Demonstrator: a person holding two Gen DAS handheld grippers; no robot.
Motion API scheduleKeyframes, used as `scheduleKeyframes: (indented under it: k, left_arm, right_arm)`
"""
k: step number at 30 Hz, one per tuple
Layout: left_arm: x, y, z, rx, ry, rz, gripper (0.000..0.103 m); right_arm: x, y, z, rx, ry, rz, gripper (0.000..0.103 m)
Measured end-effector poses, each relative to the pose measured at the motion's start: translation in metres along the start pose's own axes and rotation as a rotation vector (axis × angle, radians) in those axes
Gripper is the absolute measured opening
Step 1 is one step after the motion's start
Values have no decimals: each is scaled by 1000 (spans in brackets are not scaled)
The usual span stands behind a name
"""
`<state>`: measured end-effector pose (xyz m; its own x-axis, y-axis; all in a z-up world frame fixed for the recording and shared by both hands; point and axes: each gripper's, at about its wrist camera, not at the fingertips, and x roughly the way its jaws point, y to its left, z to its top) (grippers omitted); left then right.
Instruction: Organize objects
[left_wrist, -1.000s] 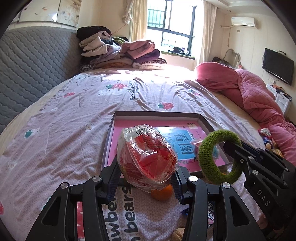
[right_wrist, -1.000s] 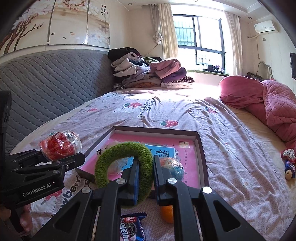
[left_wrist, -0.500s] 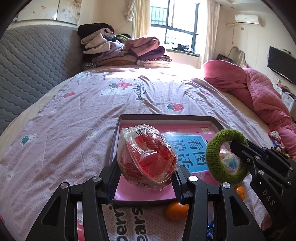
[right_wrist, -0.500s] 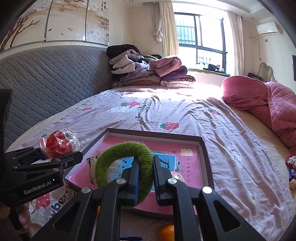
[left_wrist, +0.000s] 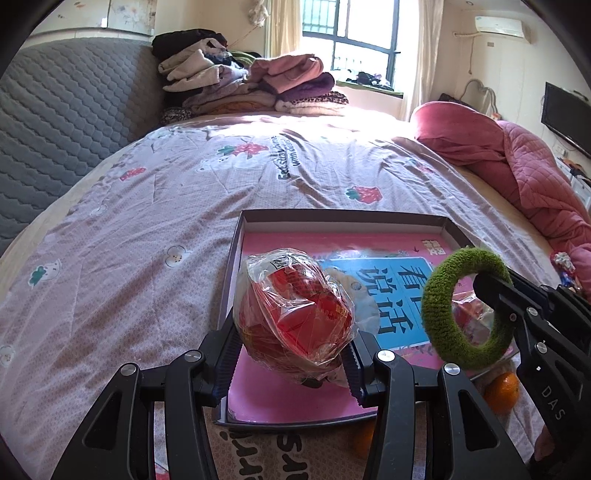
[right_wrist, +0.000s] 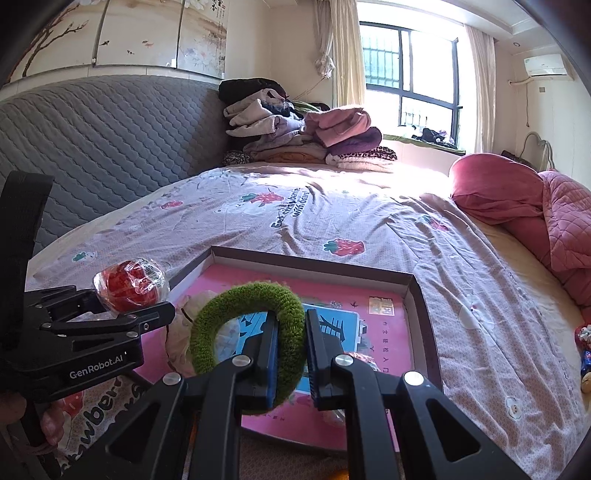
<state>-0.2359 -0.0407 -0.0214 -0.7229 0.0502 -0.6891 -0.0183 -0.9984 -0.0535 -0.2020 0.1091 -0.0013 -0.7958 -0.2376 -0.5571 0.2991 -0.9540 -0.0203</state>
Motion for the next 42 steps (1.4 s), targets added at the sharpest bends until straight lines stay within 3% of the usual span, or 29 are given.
scheduleKeyframes:
  k: [23, 42]
  left_arm:
    - [24, -17, -21, 51, 67, -33, 50]
    - [31, -8, -26, -5, 109, -84, 50]
  right_arm:
    - [33, 16, -24, -90, 118, -78, 13]
    - [44, 11, -29, -85, 167, -118, 14]
